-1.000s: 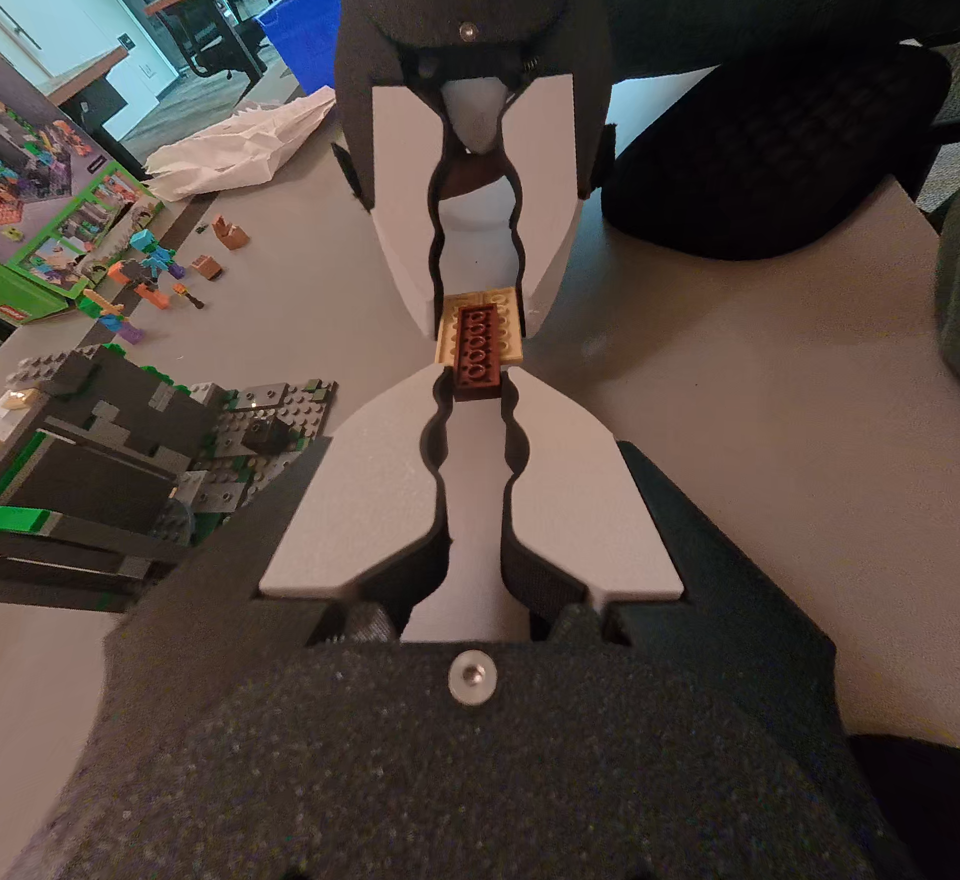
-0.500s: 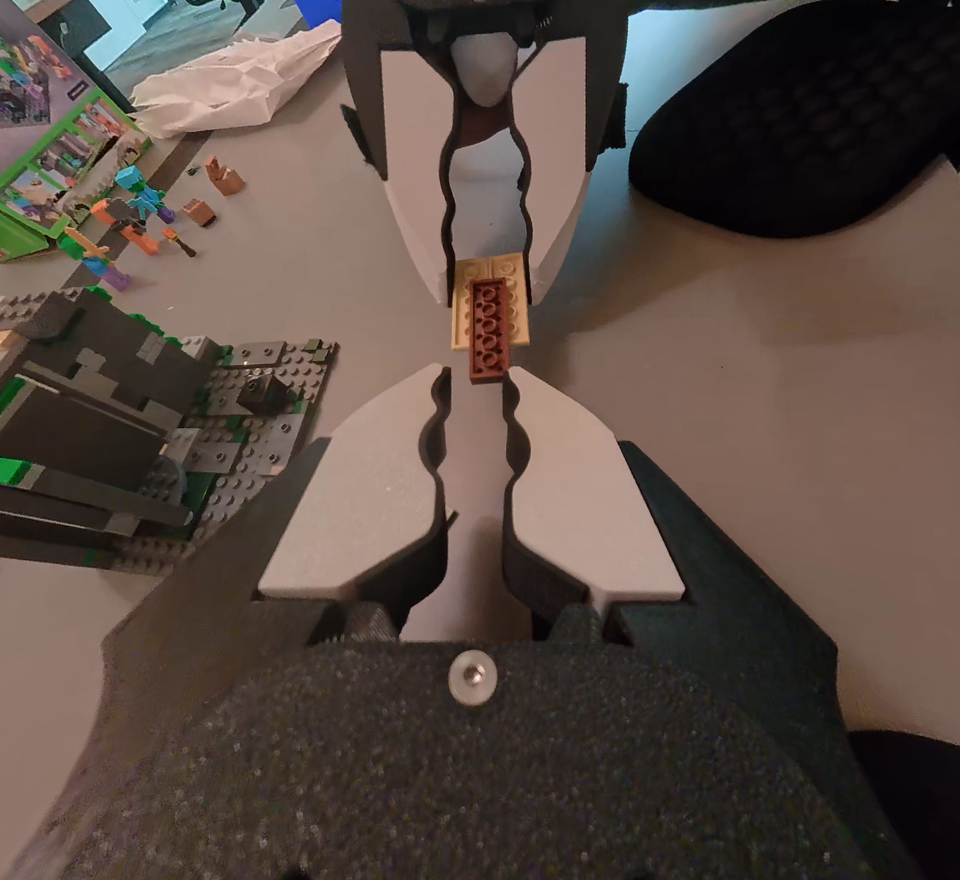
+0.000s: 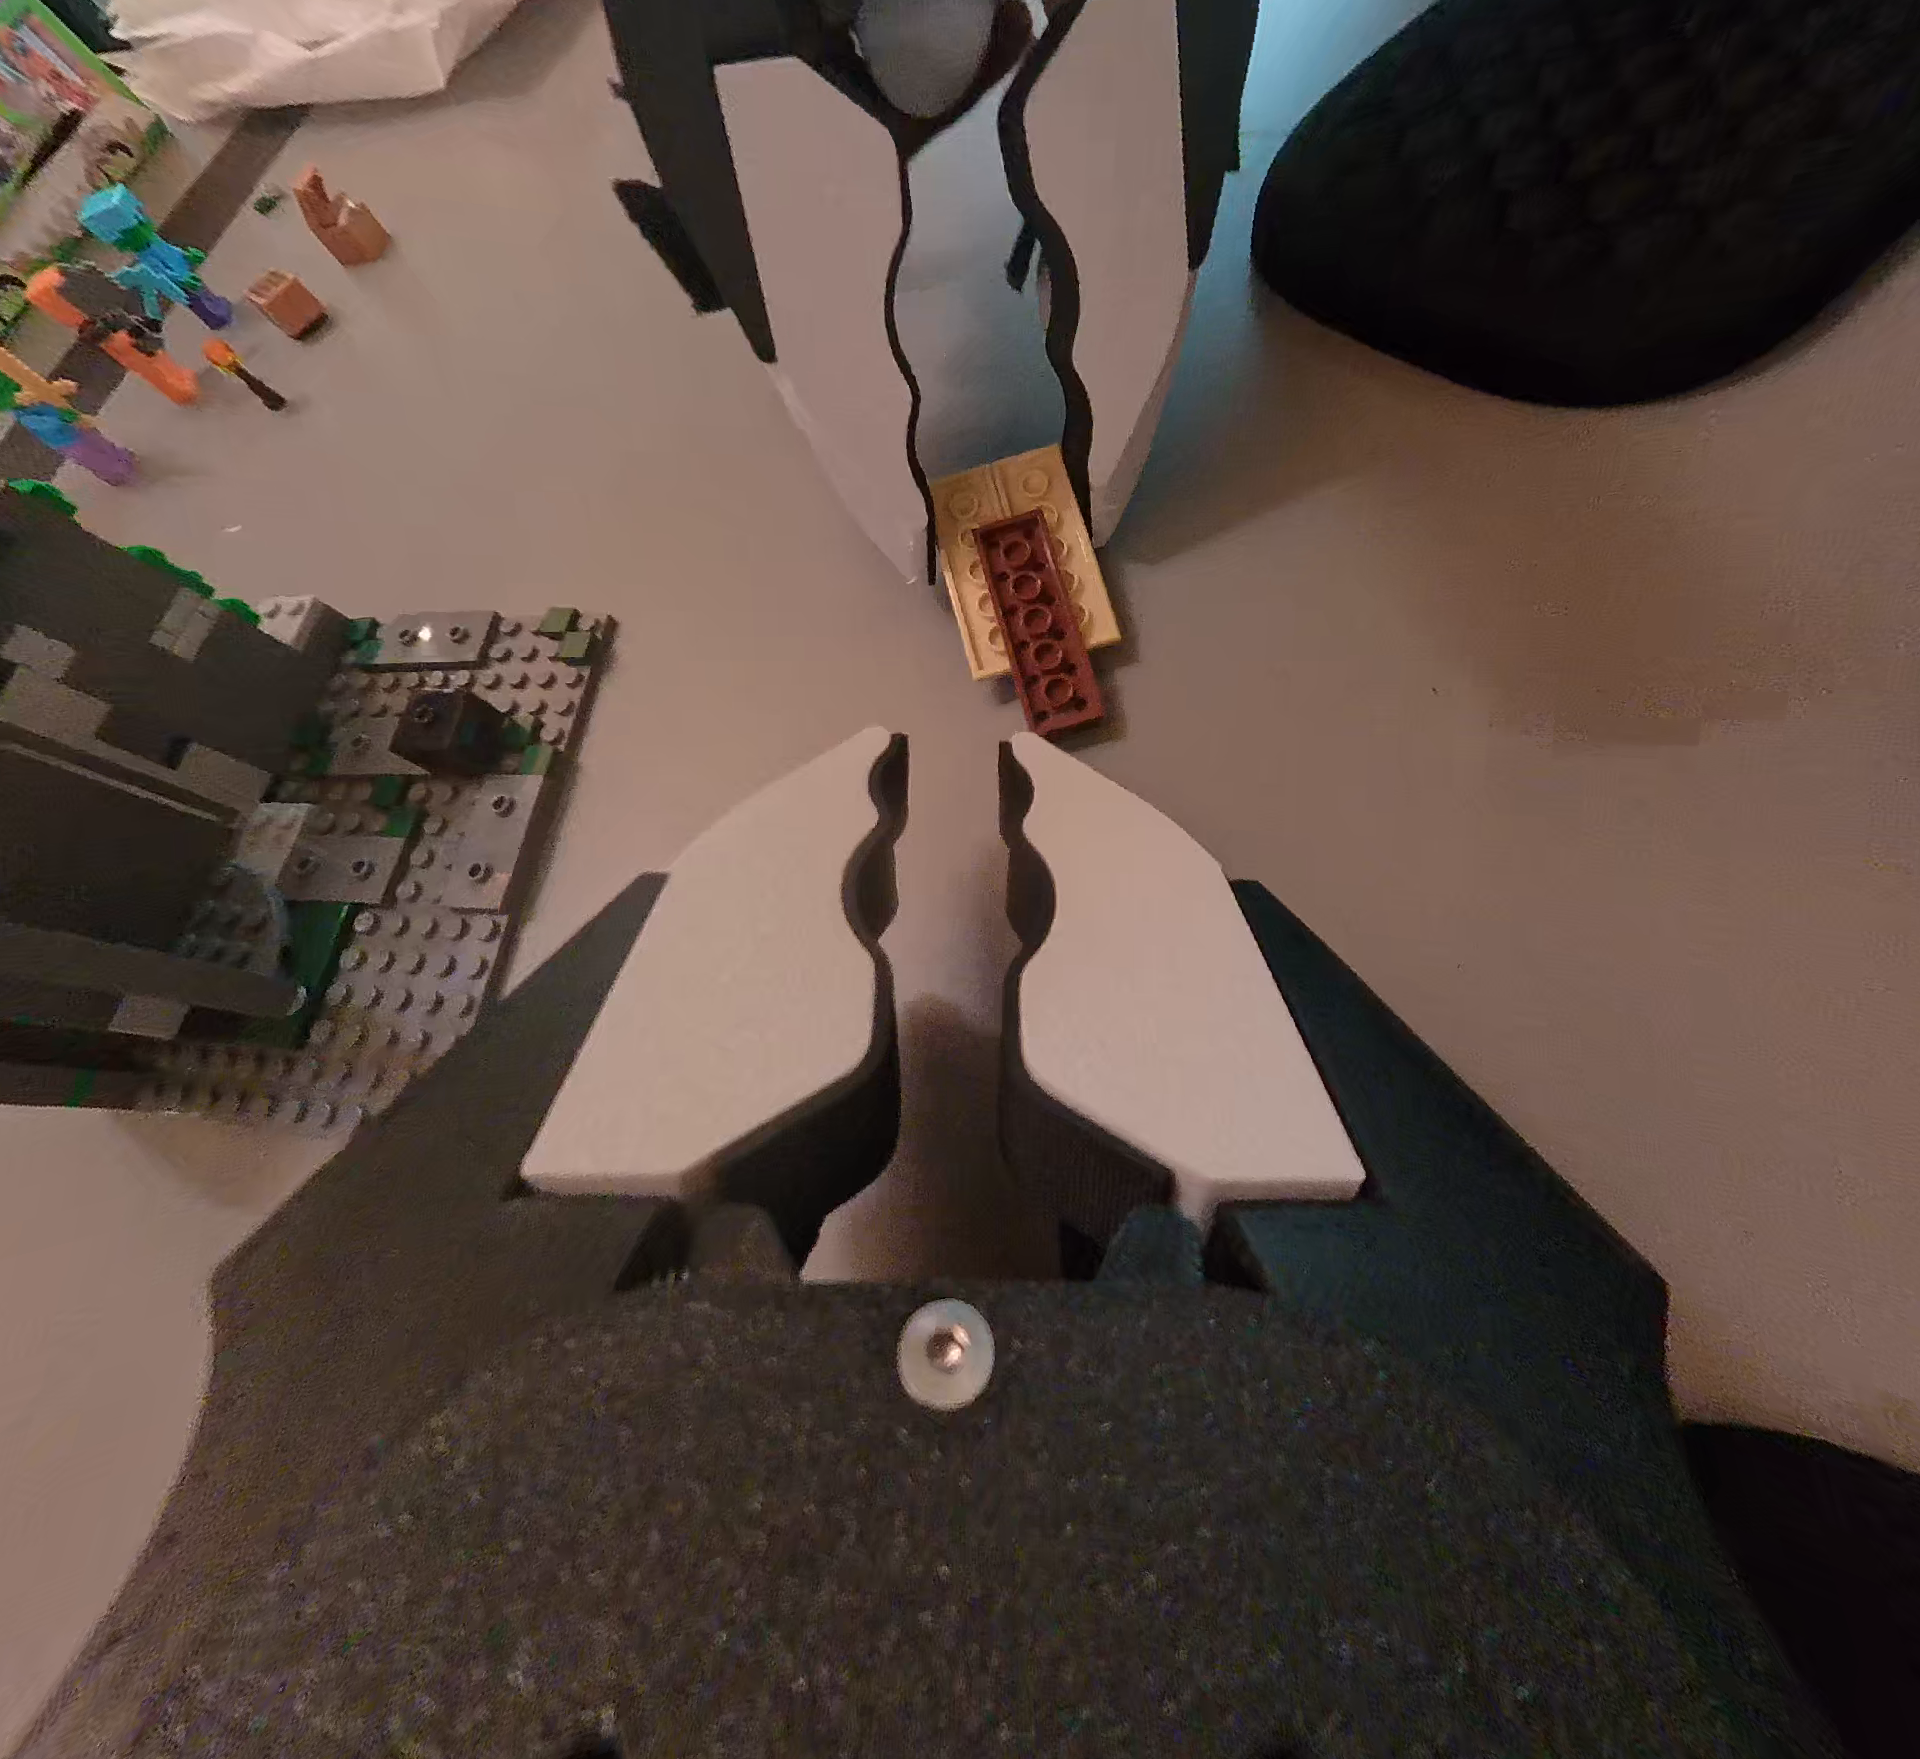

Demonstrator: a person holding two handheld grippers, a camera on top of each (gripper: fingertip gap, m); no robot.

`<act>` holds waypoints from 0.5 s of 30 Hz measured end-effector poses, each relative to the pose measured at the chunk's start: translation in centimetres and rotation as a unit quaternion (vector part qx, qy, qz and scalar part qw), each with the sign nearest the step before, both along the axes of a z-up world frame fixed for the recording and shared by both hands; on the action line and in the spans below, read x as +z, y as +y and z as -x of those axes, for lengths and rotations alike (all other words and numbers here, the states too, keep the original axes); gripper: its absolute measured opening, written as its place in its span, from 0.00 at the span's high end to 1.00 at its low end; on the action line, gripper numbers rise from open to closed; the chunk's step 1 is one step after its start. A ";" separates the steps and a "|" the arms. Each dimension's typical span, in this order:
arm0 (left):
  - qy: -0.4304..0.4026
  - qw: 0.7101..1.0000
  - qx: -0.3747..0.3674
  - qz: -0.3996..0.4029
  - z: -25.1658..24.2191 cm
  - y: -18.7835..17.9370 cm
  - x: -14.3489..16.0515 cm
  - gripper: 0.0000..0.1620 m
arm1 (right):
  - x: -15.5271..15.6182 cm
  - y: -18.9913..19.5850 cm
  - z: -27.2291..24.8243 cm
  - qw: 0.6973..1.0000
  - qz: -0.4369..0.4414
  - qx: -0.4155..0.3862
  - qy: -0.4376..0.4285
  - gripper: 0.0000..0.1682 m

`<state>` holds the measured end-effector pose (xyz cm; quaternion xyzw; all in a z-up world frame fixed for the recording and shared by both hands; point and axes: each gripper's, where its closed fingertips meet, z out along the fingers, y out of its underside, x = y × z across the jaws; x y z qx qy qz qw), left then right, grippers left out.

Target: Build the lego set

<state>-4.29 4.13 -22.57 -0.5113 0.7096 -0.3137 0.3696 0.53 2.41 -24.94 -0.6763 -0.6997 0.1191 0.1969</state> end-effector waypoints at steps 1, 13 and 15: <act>0.008 1.000 -0.001 0.000 0.0 -0.1 -0.2 0.90 | 0.0 0.1 0.0 1.000 0.002 0.009 -0.007 0.79; 0.063 0.998 -0.003 0.007 0.1 -0.8 -1.8 0.89 | 0.7 1.7 -0.5 1.000 -0.005 0.010 -0.013 0.77; 0.070 0.998 0.002 0.007 0.0 -0.8 -2.0 0.89 | 0.8 1.6 -1.0 1.000 -0.010 -0.004 -0.010 0.77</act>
